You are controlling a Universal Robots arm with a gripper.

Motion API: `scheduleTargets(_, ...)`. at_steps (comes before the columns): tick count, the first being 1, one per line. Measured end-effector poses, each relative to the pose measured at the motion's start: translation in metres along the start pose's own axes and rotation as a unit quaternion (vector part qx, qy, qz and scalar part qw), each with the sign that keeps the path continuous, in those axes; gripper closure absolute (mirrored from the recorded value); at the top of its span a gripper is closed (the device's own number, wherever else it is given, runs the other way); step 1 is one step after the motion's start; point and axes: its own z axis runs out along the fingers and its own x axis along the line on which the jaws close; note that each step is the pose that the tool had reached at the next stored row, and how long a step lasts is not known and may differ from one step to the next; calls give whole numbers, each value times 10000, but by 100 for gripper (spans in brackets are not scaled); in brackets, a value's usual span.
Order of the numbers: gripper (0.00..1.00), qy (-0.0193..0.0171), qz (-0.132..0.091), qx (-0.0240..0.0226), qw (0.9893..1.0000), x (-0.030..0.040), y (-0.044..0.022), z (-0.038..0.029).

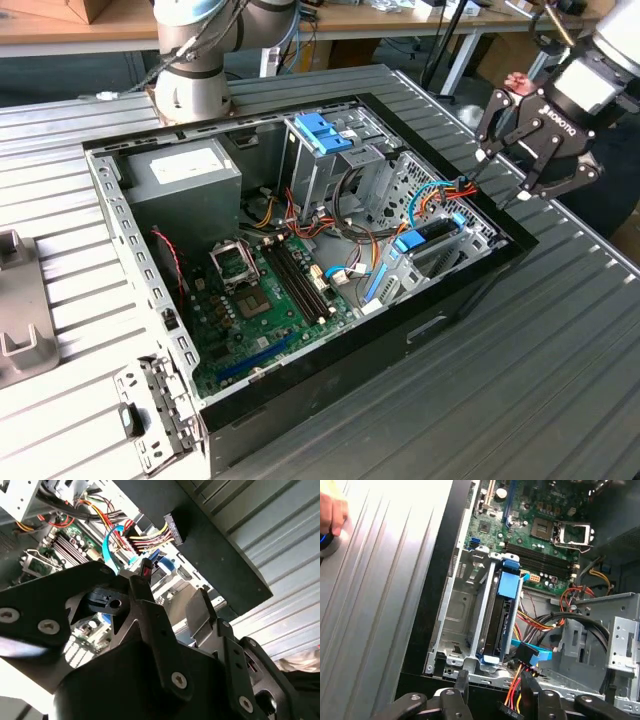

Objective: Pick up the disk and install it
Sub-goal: 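Insert the first disk wire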

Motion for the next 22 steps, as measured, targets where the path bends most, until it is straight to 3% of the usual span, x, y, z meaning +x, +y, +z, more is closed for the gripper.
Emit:
scheduleTargets(1, 46, 36, -292, -45, 9996, -15, -45, 30)
scheduleTargets(11, 46, 88, -716, -111, 9973, -40, -103, 67)
scheduleTargets(15, 46, 120, -980, -152, 9950, -54, -144, 95)
scheduleTargets(22, 46, 160, -1198, -191, 9925, -71, -240, 151)
